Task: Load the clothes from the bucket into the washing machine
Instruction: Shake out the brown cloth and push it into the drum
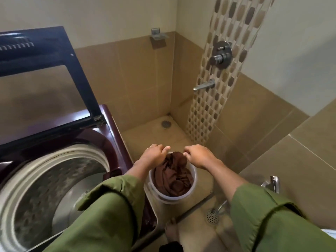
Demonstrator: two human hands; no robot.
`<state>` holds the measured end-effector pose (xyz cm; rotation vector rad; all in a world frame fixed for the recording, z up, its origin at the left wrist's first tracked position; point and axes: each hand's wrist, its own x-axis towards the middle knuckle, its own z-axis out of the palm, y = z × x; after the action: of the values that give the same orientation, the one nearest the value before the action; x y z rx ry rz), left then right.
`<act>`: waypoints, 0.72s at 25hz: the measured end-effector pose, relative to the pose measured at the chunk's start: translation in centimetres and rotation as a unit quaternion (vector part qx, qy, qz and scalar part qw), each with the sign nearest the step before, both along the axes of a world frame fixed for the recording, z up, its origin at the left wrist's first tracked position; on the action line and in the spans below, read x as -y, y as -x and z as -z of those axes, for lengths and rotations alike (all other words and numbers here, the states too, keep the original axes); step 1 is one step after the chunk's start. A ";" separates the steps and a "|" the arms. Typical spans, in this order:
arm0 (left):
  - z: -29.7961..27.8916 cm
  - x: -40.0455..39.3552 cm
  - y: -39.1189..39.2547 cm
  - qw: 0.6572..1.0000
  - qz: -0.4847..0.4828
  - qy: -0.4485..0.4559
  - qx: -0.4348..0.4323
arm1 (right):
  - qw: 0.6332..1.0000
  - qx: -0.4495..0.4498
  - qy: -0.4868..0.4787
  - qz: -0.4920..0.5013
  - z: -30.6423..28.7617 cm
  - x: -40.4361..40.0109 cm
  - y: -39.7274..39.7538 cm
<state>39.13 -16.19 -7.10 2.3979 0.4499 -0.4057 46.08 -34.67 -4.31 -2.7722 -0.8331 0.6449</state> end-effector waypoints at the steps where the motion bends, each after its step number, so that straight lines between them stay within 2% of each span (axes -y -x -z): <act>1: 1.1 -0.2 -1.2 1.000 -0.009 0.008 -0.001 | 1.000 -0.012 0.007 0.002 1.2 0.0 -1.2; 4: 6.0 -1.4 -4.7 0.997 -0.058 0.039 -0.014 | 0.998 -0.051 0.026 0.001 5.3 -0.8 -4.9; 8: 15.3 -1.6 -7.4 0.988 -0.136 0.068 -0.025 | 0.996 -0.084 0.014 -0.007 14.2 -1.7 -8.7; 15: 31.0 2.6 -9.5 0.970 -0.168 0.129 -0.120 | 0.988 -0.150 0.026 -0.029 32.2 -1.2 -12.3; 18: 36.3 2.4 -11.8 0.966 -0.185 0.107 -0.144 | 0.988 -0.156 -0.008 -0.003 38.3 -1.7 -14.8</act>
<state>50.93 -18.61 -43.43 1.9955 0.9186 -0.5997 60.86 -32.98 -42.64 -2.5601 -0.7730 1.0338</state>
